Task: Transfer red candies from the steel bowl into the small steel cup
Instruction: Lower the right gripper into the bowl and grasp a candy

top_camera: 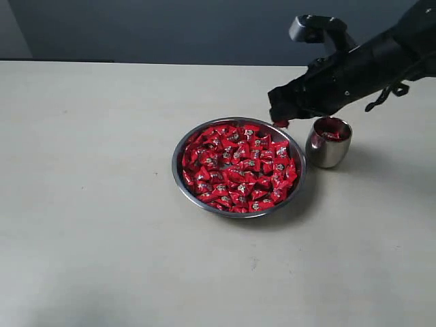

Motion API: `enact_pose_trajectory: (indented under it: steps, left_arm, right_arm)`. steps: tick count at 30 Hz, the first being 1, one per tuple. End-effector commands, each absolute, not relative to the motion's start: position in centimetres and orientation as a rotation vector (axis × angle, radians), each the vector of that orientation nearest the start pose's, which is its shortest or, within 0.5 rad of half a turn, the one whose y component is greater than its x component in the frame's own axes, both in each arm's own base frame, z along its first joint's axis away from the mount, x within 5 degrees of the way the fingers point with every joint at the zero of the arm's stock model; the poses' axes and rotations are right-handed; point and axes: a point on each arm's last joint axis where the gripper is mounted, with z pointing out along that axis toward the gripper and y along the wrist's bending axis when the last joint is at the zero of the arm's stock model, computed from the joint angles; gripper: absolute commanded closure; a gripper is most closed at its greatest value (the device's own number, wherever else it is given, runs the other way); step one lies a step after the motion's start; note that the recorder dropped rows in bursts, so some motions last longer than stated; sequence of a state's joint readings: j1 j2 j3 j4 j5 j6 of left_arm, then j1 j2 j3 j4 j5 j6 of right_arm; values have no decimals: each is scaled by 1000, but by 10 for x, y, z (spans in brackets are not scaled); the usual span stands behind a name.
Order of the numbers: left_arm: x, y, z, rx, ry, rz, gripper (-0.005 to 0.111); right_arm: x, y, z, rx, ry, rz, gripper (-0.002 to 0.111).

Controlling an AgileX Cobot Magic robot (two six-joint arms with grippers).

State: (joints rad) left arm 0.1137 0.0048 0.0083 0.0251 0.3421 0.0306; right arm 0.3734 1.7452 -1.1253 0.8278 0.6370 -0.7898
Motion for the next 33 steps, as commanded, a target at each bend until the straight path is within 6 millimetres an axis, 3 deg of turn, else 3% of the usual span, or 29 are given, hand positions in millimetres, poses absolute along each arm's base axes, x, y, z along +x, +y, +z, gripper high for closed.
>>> enact_pose_trajectory:
  steps: [1, 5, 12, 26, 31, 33]
  left_arm:
    - [53, 7, 183, -55, 1822, 124, 106]
    - [53, 7, 183, -55, 1822, 124, 106]
    - [53, 7, 183, -55, 1822, 124, 106]
    - [53, 7, 183, -55, 1822, 124, 106]
    - [53, 7, 183, -55, 1822, 124, 106]
    - [53, 7, 183, -55, 1822, 124, 106]
  right_arm:
    - [312, 192, 202, -860, 2412, 851, 105]
    - [312, 206, 174, -957, 2419, 879, 105]
    - [315, 210, 137, -1111, 2416, 819, 105]
    - [319, 208, 130, -1086, 2425, 764, 104]
    - [319, 208, 130, -1087, 2426, 767, 77]
    - [319, 208, 130, -1087, 2426, 767, 72]
